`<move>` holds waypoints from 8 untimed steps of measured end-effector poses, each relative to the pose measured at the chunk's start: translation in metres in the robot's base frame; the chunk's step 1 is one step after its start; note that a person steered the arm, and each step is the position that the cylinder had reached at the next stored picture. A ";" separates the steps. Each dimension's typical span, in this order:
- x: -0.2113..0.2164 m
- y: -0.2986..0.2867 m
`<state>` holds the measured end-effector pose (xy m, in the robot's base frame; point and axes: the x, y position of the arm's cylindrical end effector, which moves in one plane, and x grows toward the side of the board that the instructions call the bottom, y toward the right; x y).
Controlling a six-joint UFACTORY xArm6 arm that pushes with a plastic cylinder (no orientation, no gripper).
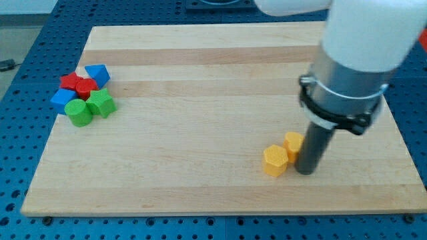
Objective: Place yellow hexagon into blue triangle
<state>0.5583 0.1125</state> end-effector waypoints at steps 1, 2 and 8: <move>0.000 -0.030; 0.000 -0.065; -0.042 -0.253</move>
<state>0.5159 -0.1408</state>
